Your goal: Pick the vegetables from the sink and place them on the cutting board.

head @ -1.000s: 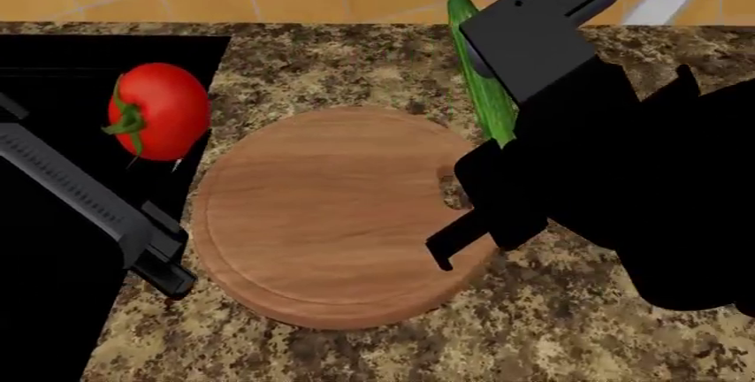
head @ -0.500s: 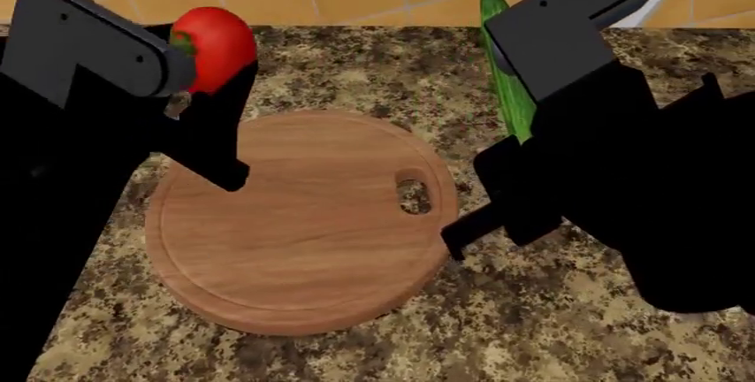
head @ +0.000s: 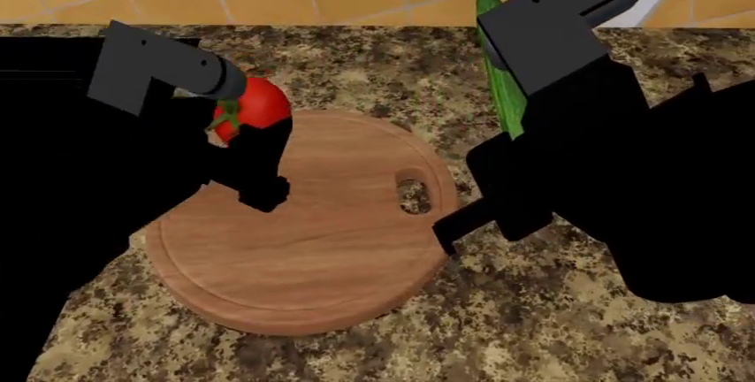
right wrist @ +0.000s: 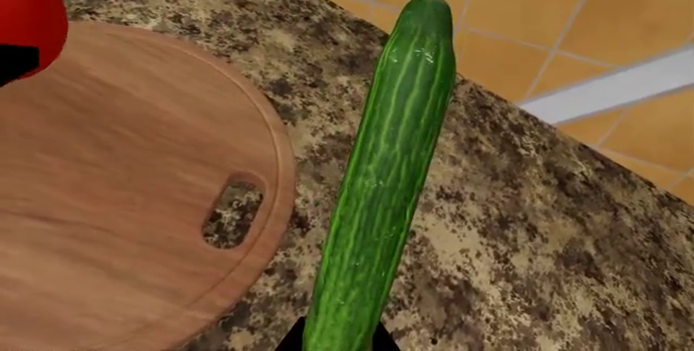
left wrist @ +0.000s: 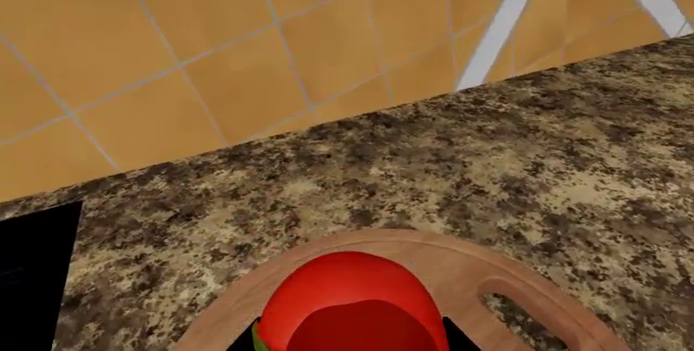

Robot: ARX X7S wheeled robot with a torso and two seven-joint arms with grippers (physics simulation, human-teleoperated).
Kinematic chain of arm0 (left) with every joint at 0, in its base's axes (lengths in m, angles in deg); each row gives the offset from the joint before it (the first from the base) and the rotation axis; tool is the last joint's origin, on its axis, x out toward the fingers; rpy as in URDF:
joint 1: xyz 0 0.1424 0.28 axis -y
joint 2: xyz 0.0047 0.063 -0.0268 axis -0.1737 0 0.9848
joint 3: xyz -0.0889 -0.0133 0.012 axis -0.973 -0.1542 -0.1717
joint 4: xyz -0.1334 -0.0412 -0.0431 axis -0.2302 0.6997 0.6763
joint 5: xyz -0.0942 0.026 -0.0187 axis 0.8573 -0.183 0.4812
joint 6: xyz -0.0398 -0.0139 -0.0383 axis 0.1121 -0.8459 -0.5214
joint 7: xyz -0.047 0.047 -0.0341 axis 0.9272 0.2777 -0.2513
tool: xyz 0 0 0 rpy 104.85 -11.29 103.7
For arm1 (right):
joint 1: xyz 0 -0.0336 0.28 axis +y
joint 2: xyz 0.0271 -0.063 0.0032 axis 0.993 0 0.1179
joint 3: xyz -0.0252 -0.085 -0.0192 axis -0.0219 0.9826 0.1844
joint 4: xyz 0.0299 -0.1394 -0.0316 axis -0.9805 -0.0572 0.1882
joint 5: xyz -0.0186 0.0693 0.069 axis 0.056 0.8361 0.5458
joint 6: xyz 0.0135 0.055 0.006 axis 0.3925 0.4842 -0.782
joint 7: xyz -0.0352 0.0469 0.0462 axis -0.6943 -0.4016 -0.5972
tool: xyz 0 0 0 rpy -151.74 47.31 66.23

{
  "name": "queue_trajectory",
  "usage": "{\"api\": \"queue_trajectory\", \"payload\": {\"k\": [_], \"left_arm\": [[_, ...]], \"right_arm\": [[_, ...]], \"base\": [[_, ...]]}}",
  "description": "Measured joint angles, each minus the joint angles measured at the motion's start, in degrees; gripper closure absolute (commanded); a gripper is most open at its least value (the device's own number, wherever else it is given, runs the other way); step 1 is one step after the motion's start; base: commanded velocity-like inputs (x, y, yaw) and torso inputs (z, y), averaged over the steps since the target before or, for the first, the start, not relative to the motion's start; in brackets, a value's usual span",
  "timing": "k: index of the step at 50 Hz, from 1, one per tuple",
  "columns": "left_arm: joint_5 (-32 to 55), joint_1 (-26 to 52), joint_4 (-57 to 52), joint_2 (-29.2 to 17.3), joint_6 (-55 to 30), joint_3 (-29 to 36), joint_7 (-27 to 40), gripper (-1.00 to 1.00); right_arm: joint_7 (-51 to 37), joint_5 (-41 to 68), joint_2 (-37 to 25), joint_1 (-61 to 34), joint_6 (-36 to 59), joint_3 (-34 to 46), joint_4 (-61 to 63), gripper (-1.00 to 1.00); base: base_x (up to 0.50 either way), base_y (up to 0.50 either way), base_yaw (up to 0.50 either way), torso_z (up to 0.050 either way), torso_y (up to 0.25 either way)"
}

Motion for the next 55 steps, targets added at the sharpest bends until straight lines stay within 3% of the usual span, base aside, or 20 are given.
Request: {"api": "queue_trajectory", "payload": {"k": [40,41,55], "left_arm": [[-1.5,-4.5,4.4,-0.7,2.0,3.4,1.1,1.0],[-1.5,-4.5,4.4,-0.7,2.1,3.5,1.1,-1.0],[-1.2,-5.3,4.4,-1.1,2.2,4.2,2.5,-1.0]], "right_arm": [[-1.1,1.4,-0.2,0.1,-0.7,0.6,0.0,1.0],[-1.2,1.5,-0.2,0.1,-0.7,0.6,0.0,1.0],[-0.9,1.5,-0.3,0.4,-1.2,1.0,0.1,1.0]], "base": [[0.0,0.0,0.0,0.0,0.0],[0.0,0.0,0.0,0.0,0.0],[0.0,0.0,0.0,0.0,0.0]]}}
